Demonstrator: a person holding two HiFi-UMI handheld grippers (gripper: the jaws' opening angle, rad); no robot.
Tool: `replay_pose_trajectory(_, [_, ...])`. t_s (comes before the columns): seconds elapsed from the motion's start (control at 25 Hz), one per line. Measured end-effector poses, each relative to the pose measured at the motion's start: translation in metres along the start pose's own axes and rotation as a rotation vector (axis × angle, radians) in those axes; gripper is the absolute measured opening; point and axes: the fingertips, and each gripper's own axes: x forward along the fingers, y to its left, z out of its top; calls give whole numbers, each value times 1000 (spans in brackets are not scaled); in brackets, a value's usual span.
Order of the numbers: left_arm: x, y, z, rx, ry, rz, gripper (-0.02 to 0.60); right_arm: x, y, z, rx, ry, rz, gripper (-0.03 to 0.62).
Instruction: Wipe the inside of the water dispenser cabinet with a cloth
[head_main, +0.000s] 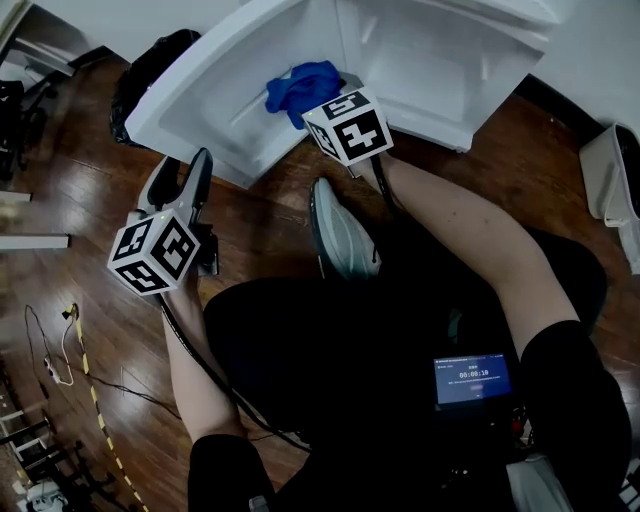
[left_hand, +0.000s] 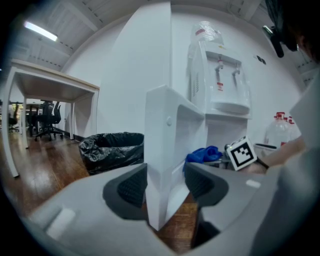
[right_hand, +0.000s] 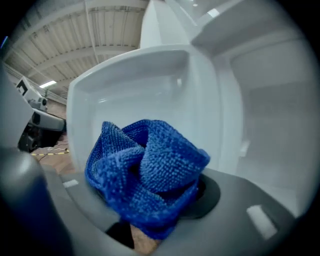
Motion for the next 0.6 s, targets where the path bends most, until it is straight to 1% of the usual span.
replay_pose_trajectory(0.04, [0,0,-1,2,0,1,233,-3,-14,-1,4,3,-22,219])
replay_pose_trajectory(0.08, [0,0,-1,4,-1,2,233,-7,-22,-2,-4,8,-32,206])
replay_pose_trajectory(0.12, [0,0,-2,4,-1,2,233,-9,-24,-4,-22,15,-38,212])
replay_pose_trajectory(0.2, [-1,0,-2,2,-5,2,233,-10,-19,-12,-58,34,-44,213])
replay_pose_trajectory(0.28, [-1,0,-1,-5,-8,2,233,-7,-8,-19,-58,55,-26,215])
replay_pose_trajectory(0.4, [-1,-1,0,-13,-10,-2,233,2,19,-23,-28,68,23,216])
replay_pose_trajectory(0.6, [0,-1,2,-32,-15,-14,233,16,93,-25,15,91,164,216])
